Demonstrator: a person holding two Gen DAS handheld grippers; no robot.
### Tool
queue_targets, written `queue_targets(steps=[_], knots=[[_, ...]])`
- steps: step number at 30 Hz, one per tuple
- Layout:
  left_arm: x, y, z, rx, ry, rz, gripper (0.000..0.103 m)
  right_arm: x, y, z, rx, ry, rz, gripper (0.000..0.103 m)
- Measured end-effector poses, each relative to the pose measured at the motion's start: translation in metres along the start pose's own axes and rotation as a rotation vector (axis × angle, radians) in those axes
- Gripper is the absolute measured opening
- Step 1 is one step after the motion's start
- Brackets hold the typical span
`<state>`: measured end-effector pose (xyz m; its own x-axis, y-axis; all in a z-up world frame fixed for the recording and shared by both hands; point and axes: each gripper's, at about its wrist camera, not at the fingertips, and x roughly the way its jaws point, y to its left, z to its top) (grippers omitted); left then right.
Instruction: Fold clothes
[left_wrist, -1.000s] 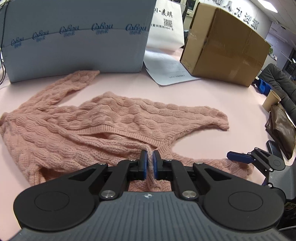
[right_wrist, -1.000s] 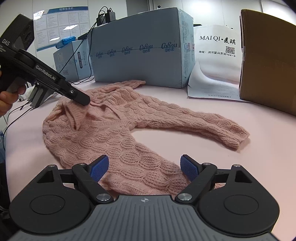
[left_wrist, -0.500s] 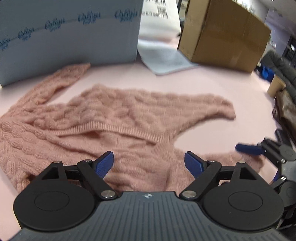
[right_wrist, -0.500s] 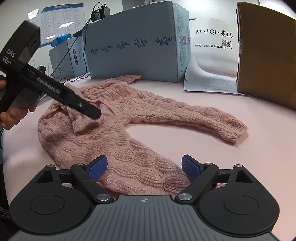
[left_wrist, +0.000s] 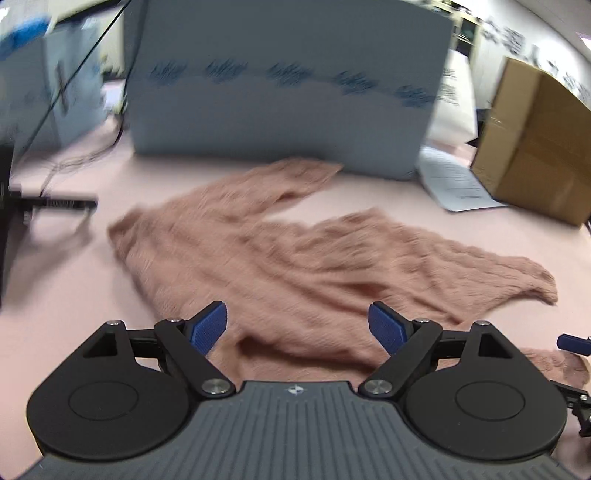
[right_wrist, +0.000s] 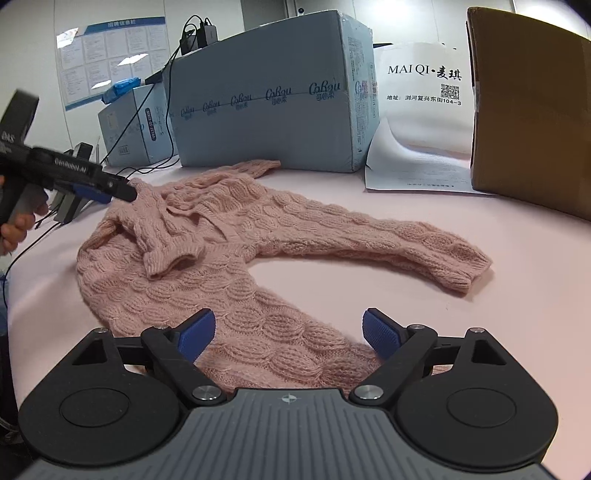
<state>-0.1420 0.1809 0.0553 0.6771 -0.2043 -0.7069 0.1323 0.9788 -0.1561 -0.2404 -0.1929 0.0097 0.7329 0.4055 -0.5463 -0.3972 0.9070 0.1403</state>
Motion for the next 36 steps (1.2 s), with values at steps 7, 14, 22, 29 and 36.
queue_targets(steps=[7, 14, 22, 29, 36], knots=[[0.010, -0.004, -0.048, 0.254, -0.106, 0.025, 0.089, 0.016, 0.012, 0.009, 0.011, 0.010, 0.037, 0.087], [-0.002, 0.031, -0.056, 0.105, -0.201, -0.125, 0.089, 0.033, 0.035, 0.022, -0.001, -0.016, 0.090, 0.085], [-0.028, 0.096, -0.067, -0.271, -0.436, -0.341, 0.091, 0.054, 0.060, 0.036, -0.014, -0.044, 0.151, 0.047], [-0.017, 0.088, 0.009, -0.202, -0.412, -0.202, 0.091, 0.071, 0.083, 0.049, -0.026, -0.070, 0.204, 0.049], [0.054, 0.085, 0.078, -0.138, -0.097, 0.103, 0.079, 0.066, 0.079, 0.043, -0.010, -0.093, 0.206, 0.079]])
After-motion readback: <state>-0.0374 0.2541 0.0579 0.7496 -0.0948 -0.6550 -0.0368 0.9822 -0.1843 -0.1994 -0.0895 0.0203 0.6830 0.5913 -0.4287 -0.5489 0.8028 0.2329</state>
